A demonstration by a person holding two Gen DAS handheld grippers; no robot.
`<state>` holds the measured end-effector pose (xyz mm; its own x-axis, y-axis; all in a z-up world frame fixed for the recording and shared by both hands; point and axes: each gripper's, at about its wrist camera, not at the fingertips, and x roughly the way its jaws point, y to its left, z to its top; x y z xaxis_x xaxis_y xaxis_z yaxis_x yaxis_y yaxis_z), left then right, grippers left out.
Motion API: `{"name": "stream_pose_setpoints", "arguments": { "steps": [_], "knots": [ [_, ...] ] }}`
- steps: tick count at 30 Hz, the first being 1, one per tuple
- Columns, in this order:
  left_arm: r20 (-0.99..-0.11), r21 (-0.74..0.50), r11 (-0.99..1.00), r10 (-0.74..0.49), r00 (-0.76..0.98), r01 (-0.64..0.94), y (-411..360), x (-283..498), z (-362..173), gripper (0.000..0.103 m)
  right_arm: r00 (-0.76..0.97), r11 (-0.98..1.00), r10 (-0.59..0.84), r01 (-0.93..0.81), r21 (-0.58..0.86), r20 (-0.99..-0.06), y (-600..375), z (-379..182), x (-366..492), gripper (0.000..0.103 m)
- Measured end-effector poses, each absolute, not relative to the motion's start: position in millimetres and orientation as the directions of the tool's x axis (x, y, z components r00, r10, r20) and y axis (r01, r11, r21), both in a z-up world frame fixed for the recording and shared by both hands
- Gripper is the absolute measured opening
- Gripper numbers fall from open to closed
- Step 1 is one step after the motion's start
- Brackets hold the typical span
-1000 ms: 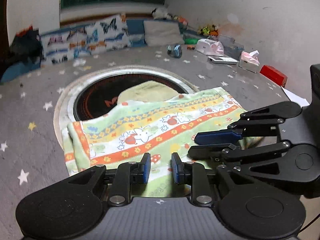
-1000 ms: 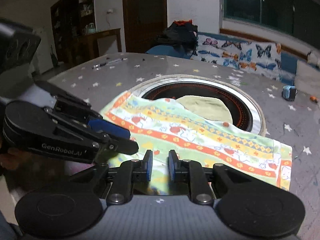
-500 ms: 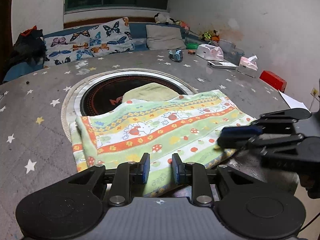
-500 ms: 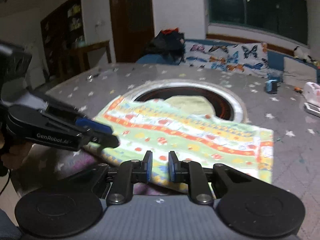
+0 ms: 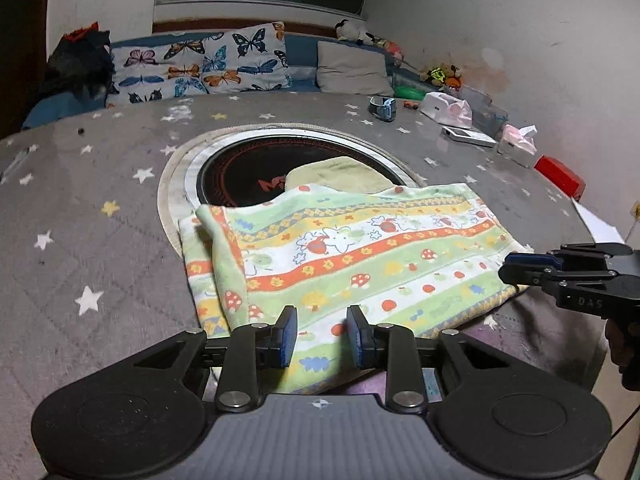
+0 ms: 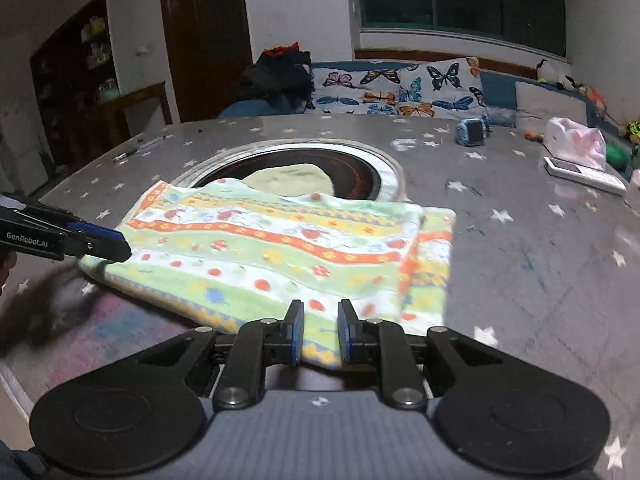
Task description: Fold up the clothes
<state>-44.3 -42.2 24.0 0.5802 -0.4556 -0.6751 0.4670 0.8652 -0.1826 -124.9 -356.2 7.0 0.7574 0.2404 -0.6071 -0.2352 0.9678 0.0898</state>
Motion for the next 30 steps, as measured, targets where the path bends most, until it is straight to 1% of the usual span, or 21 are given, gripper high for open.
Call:
{"name": "stream_pose_setpoints", "arguments": {
  "steps": [3, 7, 10, 17, 19, 20, 22, 24, 27, 30],
  "knots": [
    [-0.677, -0.196, 0.861, -0.465, 0.570, 0.469, -39.6, -41.8, 26.0, 0.030, 0.761, 0.974, 0.210, -0.216, 0.067, -0.614, -361.7, 12.5, -128.1, 0.017],
    [-0.676, -0.197, 0.872, -0.452, 0.583, 0.448, -39.8, -32.1, 31.2, 0.030, 0.761, 0.972, 0.229, -0.214, 0.098, -0.608, -363.3, 21.2, -122.9, 0.018],
    [-0.673, -0.196, 0.883, -0.437, 0.597, 0.426, -39.7, -19.6, 34.2, 0.030, 0.766, 0.960, 0.266, -0.269, 0.084, -0.586, -347.5, 27.6, -112.3, 0.019],
    [-0.700, -0.191, 0.915, -0.380, 0.604, 0.354, -32.0, 12.5, 23.7, 0.030, 0.735, 0.931, 0.334, -0.355, 0.085, -0.590, -312.0, 22.1, -76.6, 0.019],
    [-0.699, -0.199, 0.917, -0.380, 0.606, 0.345, -26.5, 15.1, 22.4, 0.030, 0.725, 0.922, 0.353, -0.379, 0.085, -0.592, -301.8, 20.5, -66.5, 0.019],
    [-0.699, -0.201, 0.918, -0.379, 0.607, 0.342, -24.6, 15.6, 23.3, 0.030, 0.712, 0.922, 0.346, -0.379, 0.081, -0.611, -298.8, 15.9, -61.7, 0.019],
    [-0.697, -0.205, 0.919, -0.379, 0.609, 0.337, -21.2, 16.5, 25.3, 0.030, 0.709, 0.921, 0.349, -0.380, 0.085, -0.613, -300.7, 16.6, -59.4, 0.020],
    [-0.692, -0.207, 0.918, -0.381, 0.613, 0.338, -20.9, 19.0, 28.0, 0.030, 0.706, 0.920, 0.352, -0.381, 0.090, -0.615, -302.7, 17.4, -57.1, 0.023],
    [-0.685, -0.208, 0.917, -0.386, 0.618, 0.342, -26.3, 28.5, 30.8, 0.030, 0.720, 0.937, 0.326, -0.333, 0.108, -0.612, -314.6, 20.2, -47.1, 0.024],
    [-0.686, -0.200, 0.919, -0.380, 0.621, 0.341, -33.4, 41.6, 30.0, 0.030, 0.739, 0.963, 0.260, -0.250, 0.105, -0.622, -333.3, 17.3, -29.1, 0.024]
  ]
}}
